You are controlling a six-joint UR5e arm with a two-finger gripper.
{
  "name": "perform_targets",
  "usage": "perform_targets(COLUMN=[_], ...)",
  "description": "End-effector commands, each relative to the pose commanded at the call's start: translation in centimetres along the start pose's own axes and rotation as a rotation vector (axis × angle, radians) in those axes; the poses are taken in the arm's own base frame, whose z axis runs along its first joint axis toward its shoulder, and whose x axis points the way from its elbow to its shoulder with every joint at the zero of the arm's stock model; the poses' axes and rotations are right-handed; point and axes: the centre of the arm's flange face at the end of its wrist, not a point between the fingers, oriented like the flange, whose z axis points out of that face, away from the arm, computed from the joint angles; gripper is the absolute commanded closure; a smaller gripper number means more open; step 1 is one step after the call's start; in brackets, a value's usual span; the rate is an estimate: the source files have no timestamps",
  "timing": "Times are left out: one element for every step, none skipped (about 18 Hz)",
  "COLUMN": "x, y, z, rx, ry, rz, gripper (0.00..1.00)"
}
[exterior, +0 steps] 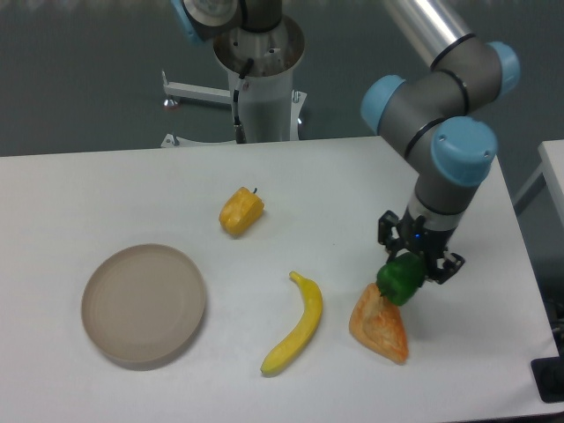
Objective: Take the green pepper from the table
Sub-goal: 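Lift the green pepper up off the table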
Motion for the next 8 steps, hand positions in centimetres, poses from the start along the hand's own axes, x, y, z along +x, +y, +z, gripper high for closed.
perform_targets(x=[-0.08,-0.23,-0.4,-0.51,-0.51,-0.54,-0.62,-0.6], y=[0.21,0.4,0.35,0.33,0.33,0.32,0.3,0.2], z=[-0.02,-0.18,-0.42,-0.53,-0.53,-0.6,-0.63,-0.51], rx=[0.0,0.0,0.001,0.0,0.0,0.0,0.0,0.0], ry=[0.0,-0.004,-0.01,-0.013,-0.013,-0.015,-0.016,-0.014], rz=[0.003,0.001,0.001,0.001,0.001,0.002,0.0,0.002], gripper=[0.72,0.72,0.72,0.72,0.72,0.72,0.72,0.72])
